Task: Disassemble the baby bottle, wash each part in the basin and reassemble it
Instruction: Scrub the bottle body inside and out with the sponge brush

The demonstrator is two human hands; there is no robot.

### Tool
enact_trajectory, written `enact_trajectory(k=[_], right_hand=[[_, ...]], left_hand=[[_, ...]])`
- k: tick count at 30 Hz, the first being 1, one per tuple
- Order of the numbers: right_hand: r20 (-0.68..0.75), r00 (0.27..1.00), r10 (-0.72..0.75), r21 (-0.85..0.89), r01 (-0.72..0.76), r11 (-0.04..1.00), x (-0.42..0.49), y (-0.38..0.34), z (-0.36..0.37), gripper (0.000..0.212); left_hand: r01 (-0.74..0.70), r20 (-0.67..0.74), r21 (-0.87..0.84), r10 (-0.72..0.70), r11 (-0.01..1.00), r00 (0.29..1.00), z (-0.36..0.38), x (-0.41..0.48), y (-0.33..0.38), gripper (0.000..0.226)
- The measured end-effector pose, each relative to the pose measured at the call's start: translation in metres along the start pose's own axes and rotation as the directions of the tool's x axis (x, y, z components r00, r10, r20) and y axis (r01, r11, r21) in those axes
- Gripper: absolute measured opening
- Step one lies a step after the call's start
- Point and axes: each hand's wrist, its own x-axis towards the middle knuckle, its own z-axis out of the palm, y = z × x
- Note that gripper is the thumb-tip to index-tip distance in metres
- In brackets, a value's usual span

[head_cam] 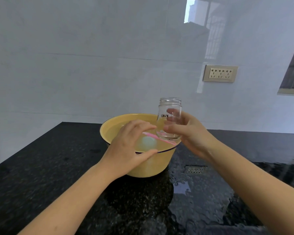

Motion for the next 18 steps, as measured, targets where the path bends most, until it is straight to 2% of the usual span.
enact_trajectory(k=[4, 7, 10, 13, 17, 18], right_hand=[[-0.006, 0.997, -0.073, -0.165, 0.071, 0.984, -0.015, 0.006, -0.016, 0.063], [0.033, 0.997, -0.075, -0.236, 0.081, 0.968, -0.031, 0.008, -0.031, 0.071], [0.034, 0.997, -0.064, -0.284, 0.071, 0.956, -0.046, 0.014, -0.044, 0.074], [-0.051, 0.998, -0.048, -0.349, 0.027, 0.937, -0.055, 0.028, -0.056, 0.074], [-0.092, 0.996, -0.012, -0.43, -0.029, 0.903, -0.06, 0.055, -0.064, 0.078], [-0.098, 0.995, 0.004, -0.437, -0.047, 0.898, -0.061, 0.063, -0.065, 0.076]], left_hand=[[0.125, -0.074, -0.118, -0.134, 0.985, 0.988, -0.005, -0.012, 0.003, 0.027], [0.183, -0.098, -0.214, -0.207, 0.96, 0.973, -0.008, -0.025, 0.003, 0.016], [0.213, -0.095, -0.279, -0.248, 0.936, 0.964, -0.011, -0.04, 0.003, 0.012], [0.29, -0.052, -0.335, -0.325, 0.897, 0.944, -0.012, -0.051, 0.004, 0.017], [0.387, 0.013, -0.338, -0.407, 0.858, 0.914, -0.006, -0.06, 0.005, 0.01], [0.407, 0.026, -0.322, -0.422, 0.854, 0.906, -0.003, -0.062, 0.003, 0.017]])
